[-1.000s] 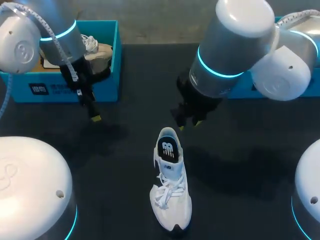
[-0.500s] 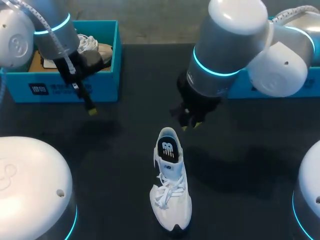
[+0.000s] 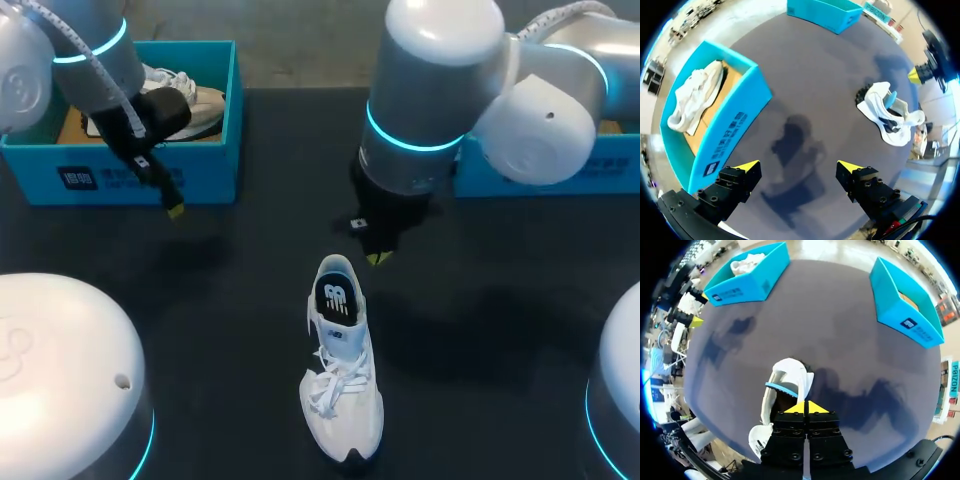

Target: Take the shoe out of the shoebox, open the shoe tongue, remove and reinsert the insole, then place the shoe into the shoebox

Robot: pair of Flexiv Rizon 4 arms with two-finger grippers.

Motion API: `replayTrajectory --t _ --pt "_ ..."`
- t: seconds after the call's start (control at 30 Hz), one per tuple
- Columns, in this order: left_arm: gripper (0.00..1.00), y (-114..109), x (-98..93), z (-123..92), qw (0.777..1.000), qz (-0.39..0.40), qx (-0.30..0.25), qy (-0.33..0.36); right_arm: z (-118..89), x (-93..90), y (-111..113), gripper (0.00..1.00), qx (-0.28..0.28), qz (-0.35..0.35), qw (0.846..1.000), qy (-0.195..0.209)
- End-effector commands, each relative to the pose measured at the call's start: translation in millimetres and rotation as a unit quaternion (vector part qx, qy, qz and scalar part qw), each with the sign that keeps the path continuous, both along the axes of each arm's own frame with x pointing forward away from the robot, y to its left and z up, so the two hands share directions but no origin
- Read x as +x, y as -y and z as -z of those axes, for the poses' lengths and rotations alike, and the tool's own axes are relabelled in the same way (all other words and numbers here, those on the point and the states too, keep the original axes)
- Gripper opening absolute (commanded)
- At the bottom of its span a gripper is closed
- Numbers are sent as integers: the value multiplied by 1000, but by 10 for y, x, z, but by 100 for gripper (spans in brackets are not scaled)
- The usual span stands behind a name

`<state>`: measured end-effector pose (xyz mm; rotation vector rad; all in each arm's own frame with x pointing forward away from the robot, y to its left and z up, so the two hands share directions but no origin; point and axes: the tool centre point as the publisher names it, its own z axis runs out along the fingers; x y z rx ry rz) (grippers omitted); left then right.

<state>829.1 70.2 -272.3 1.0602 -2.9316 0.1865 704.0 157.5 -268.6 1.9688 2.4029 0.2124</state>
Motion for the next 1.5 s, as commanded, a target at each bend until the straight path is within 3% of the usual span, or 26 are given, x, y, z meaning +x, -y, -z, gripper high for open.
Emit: replayTrajectory --t 0.03,0.33,1.5 --pt "100 -139 30 -21 1000 -19 -3 -2 32 -33 -101 0 -9 9 1000 -1" --pt "100 -413 190 -88 998 -69 -1 -13 115 -87 -220 0 -17 40 999 -17" --pt "100 -413 190 -88 998 -69 -1 -13 146 -106 -266 0 -8 45 999 -21"
